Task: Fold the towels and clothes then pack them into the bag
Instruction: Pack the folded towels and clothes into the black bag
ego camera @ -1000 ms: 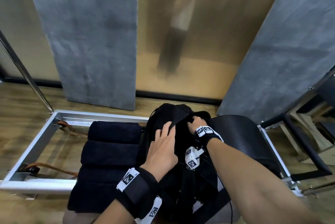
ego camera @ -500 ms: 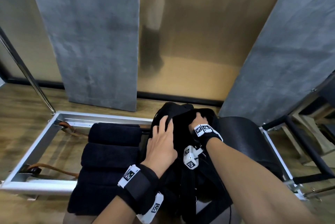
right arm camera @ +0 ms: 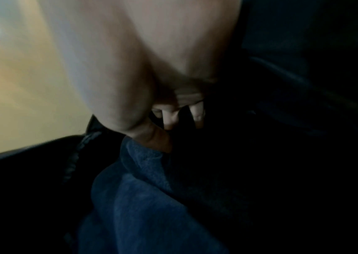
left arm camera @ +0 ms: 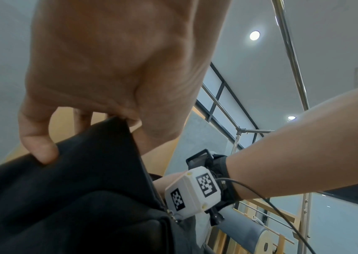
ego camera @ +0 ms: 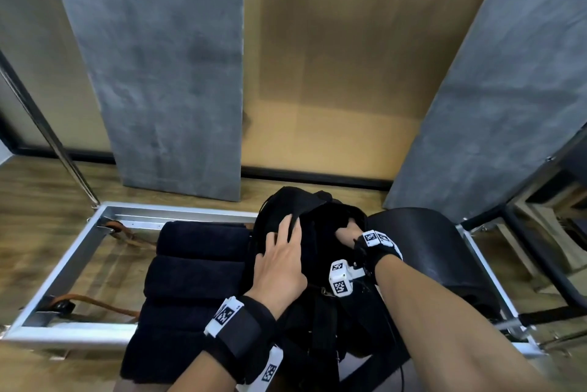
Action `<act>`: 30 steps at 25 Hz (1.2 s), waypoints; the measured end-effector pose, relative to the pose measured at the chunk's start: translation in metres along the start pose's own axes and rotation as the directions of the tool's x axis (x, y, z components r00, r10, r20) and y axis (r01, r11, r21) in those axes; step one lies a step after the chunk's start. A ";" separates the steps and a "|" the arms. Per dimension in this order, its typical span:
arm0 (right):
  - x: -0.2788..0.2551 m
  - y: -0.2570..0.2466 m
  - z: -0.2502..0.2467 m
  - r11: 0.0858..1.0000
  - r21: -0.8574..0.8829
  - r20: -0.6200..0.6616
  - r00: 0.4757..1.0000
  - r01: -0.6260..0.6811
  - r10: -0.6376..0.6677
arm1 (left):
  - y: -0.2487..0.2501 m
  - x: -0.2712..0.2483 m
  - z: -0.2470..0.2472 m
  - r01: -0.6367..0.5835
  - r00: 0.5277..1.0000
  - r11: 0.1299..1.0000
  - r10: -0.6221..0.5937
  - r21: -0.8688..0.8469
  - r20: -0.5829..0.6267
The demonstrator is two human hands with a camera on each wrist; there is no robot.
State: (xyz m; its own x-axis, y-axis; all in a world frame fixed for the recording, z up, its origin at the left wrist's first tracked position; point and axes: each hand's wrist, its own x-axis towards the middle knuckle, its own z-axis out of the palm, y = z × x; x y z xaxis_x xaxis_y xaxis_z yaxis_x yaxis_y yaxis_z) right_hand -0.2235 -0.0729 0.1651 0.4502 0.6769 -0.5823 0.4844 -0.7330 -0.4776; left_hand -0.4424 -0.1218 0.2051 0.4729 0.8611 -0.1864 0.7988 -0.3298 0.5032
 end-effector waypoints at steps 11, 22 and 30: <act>-0.003 -0.013 0.020 0.996 -0.086 -0.021 1.000 0.017 -0.019 | -0.011 -0.004 -0.006 0.005 0.999 1.000 -0.005 0.008 -0.037; -0.072 -0.071 -0.019 0.967 -0.198 -0.060 0.982 0.162 -0.177 | -0.003 -0.031 0.000 -0.095 0.977 0.975 0.053 -0.199 -0.206; -0.158 -0.119 0.083 0.652 -0.399 -0.074 0.686 0.645 -0.723 | -0.119 -0.081 0.019 -0.017 0.725 0.546 -0.570 -0.838 -0.386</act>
State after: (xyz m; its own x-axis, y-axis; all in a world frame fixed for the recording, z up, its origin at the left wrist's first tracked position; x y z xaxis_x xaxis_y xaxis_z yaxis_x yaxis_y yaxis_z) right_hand -0.4149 -0.0979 0.2594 0.0139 0.9999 -0.0057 0.9054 -0.0150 -0.4244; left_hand -0.5681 -0.1598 0.1443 -0.2561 0.9619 -0.0960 0.1161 0.1292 0.9848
